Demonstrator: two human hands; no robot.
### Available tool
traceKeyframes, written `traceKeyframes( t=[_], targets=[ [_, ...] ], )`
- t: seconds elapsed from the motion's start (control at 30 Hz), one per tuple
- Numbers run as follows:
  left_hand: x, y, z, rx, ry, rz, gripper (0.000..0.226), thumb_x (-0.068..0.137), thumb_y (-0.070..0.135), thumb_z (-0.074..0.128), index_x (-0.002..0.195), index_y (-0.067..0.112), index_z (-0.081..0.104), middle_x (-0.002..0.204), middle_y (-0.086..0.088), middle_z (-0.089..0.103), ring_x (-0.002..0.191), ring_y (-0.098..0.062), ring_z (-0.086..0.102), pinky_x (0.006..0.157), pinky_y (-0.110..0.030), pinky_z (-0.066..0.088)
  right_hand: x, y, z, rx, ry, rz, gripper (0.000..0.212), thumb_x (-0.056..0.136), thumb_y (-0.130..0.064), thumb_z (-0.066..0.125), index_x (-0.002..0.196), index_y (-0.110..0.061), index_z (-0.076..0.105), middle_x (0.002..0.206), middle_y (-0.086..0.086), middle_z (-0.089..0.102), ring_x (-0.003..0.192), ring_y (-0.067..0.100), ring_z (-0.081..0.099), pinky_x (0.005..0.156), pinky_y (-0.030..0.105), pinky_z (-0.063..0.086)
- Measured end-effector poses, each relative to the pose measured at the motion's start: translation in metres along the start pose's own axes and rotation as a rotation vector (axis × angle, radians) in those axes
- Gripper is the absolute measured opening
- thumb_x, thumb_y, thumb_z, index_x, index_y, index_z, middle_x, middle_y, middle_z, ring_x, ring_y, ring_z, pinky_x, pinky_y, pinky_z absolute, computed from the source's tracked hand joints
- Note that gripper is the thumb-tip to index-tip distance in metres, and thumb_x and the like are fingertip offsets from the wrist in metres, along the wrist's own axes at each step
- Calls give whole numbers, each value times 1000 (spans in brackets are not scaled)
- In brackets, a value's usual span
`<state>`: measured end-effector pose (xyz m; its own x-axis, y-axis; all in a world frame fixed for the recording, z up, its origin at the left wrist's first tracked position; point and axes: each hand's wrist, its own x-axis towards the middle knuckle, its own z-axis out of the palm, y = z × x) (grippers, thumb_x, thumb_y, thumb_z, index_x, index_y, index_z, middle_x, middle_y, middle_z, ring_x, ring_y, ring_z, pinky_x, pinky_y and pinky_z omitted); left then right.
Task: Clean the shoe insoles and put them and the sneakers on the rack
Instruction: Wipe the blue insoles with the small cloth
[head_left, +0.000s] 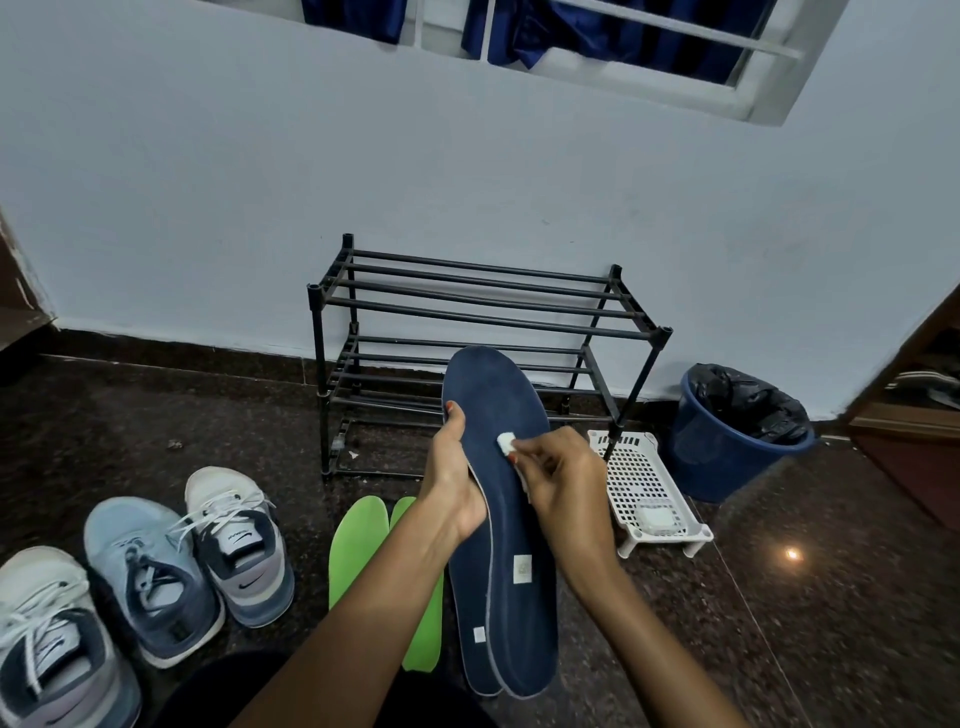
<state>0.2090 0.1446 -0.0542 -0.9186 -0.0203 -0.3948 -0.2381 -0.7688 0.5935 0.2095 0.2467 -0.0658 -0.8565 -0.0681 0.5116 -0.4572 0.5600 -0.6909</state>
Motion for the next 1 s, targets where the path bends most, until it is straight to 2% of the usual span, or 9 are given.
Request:
traceKeyframes(
  t=[0.07,0.17,0.3,0.43,0.53,0.63,0.73,0.87,1.0],
  targets=[
    [0,-1,1,-4,-6,-7,56,98,50,33,91,4,63,70,-12,72,61,-23,69,61,-34,49,8,5,-3,-5,48,48,5,78,-1,68,81,-5,69,78,3,59,67,-1,54,65,5,40],
    [1,-1,0,-4,-7,4,57,98,50,31,90,4,64,71,-11,72,63,-22,69,62,-34,50,14,7,-2,31,84,106,6,80,-1,66,82,-7,68,82,8,62,71,12,59,69,23,50],
    [1,1,-1,-19,-4,1,56,98,50,32,90,4,62,67,-11,71,57,-21,69,56,-30,51,0,-1,5,42,33,63,7,79,-1,66,83,-7,68,81,2,61,70,2,56,66,7,42],
    [2,1,-2,-16,-13,15,55,98,50,32,91,4,63,71,-11,72,62,-22,70,60,-32,52,-11,-4,9,67,-52,23,10,78,-1,67,84,-9,69,81,-5,62,78,0,59,68,6,43],
    [0,-1,0,-7,-46,10,57,98,50,31,93,4,63,74,-12,73,63,-22,70,59,-31,53,-3,-3,5,51,-30,26,11,80,-1,66,87,-8,70,85,-2,63,76,-2,58,70,6,42],
    [-2,-2,1,-6,-62,9,59,98,50,29,92,3,63,74,-13,73,63,-22,71,63,-32,52,3,-5,6,25,-7,16,12,81,0,64,90,-7,69,88,1,63,80,4,57,74,10,44],
    [-2,0,-1,-5,-44,24,60,98,52,30,96,3,64,78,-12,73,67,-22,71,57,-27,56,-3,-10,11,50,-42,18,13,80,0,65,88,-8,70,84,-3,62,76,-2,57,70,5,41],
    [-3,0,-1,7,-33,32,60,98,51,30,88,4,65,71,-11,72,59,-20,70,48,-24,54,-7,-11,11,93,-121,36,11,79,-4,67,88,-9,71,80,-7,62,76,-8,57,68,3,40],
    [-3,0,1,4,-82,21,60,99,51,25,93,6,64,76,-10,73,65,-20,71,57,-28,54,2,-8,5,69,-82,50,9,80,-5,67,88,-8,71,80,-4,61,71,-8,55,67,3,38]
  ],
)
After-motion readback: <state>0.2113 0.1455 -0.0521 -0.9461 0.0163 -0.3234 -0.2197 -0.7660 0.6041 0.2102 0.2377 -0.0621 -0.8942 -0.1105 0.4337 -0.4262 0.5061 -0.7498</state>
